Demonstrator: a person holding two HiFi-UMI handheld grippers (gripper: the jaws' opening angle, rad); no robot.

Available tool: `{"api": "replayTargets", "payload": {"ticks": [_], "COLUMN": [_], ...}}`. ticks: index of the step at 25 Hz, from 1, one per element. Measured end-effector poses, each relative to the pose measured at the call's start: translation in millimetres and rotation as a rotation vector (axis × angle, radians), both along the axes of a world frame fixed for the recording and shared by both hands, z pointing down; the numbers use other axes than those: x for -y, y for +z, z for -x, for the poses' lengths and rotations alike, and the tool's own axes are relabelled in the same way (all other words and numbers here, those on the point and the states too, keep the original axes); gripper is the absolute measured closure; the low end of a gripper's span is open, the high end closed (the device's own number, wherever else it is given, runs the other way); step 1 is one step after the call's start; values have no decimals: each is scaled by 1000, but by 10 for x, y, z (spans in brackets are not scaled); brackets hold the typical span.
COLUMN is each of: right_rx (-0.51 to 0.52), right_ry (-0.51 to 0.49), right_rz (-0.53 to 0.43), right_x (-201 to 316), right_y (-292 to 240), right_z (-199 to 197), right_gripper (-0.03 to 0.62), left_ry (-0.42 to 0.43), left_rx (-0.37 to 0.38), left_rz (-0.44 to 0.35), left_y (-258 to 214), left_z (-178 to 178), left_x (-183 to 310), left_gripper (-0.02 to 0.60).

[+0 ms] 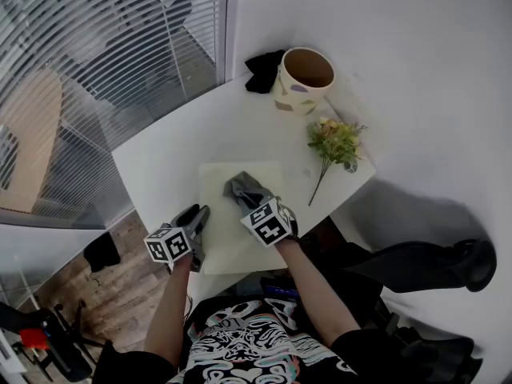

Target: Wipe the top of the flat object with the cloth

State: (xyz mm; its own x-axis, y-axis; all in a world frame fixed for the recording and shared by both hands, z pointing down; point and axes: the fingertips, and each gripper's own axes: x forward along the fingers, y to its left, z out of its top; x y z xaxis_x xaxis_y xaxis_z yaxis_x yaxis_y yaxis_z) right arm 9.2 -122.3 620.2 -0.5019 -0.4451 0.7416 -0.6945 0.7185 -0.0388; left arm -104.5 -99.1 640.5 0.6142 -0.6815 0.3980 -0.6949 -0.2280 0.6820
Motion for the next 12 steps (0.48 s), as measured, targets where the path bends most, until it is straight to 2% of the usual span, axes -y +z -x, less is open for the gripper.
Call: {"api": "replayTargets", "payload": {"ticks": [12], "right_rx": [0], "right_ry": [2], "right_rz": [-1], "right_x": [-155], "right_y": [7], "right_z": [-30], "right_gripper": [579], "left_ry": [-1], "left_rx": [-3], "left_rz": [1], "left_y": [11], "left_z": [-4], "left_x": [11], "left_gripper": [374]}}
